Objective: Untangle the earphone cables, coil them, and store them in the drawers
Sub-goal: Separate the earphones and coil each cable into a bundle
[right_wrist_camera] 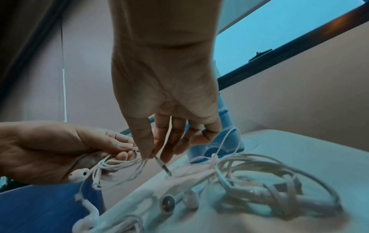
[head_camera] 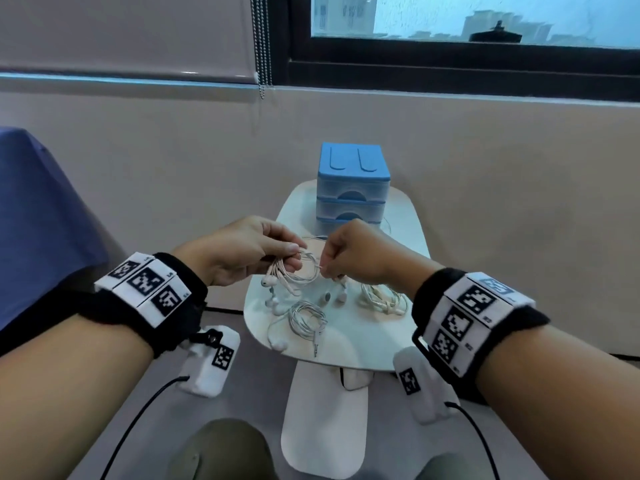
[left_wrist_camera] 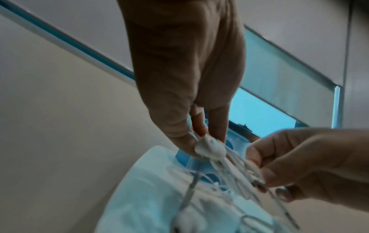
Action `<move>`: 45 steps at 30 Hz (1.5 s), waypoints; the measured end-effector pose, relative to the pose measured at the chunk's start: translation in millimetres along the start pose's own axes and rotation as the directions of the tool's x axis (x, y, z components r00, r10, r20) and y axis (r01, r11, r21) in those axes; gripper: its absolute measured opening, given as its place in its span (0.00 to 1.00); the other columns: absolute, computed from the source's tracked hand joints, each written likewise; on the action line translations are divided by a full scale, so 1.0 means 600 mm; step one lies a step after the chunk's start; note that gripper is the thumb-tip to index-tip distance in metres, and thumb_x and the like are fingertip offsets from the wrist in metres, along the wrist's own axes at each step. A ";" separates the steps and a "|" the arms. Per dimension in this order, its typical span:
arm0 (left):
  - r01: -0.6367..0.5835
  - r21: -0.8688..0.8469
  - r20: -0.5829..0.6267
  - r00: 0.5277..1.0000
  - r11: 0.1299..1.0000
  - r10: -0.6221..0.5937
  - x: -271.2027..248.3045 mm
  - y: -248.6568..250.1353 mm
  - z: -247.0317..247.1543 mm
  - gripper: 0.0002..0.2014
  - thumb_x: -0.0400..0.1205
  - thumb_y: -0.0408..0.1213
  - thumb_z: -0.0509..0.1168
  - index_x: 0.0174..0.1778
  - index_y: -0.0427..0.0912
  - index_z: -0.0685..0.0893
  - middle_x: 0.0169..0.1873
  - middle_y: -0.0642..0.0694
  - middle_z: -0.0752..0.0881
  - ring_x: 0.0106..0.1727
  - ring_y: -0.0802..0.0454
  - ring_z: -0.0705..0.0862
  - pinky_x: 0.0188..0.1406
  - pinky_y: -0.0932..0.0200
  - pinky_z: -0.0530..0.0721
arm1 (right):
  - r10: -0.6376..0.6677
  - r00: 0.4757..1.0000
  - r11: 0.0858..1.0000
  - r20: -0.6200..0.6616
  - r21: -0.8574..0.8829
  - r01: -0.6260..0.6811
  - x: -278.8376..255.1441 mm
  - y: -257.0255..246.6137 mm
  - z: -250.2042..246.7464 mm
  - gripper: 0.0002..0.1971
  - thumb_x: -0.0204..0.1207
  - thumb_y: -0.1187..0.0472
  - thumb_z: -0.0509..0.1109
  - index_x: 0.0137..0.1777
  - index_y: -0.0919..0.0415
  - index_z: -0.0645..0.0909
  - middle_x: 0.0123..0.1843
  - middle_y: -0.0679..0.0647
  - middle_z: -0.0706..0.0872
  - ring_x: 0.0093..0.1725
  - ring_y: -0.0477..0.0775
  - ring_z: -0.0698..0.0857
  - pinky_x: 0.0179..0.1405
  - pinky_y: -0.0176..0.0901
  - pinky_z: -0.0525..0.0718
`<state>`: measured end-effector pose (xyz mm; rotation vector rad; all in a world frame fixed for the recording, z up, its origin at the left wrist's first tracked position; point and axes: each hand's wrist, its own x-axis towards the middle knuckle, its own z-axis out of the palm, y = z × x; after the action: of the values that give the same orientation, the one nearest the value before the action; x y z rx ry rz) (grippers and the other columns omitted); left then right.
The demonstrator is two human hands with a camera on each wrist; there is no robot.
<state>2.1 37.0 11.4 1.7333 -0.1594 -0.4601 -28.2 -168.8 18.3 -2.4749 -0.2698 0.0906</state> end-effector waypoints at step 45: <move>-0.224 0.968 0.210 0.969 -0.108 -0.128 0.173 0.014 0.063 0.11 0.86 0.40 0.62 0.51 0.35 0.85 0.54 0.40 0.83 0.45 0.45 0.76 0.44 0.53 0.75 | 0.159 0.982 0.697 0.104 -0.716 -0.038 0.112 0.158 -0.060 0.09 0.84 0.63 0.65 0.61 0.62 0.81 0.51 0.57 0.83 0.47 0.61 0.83 0.45 0.49 0.82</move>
<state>82.9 -36.0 -8.3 3.2515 -1.0322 -0.5124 58.6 -249.0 -10.7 -3.2784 -0.2723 0.2769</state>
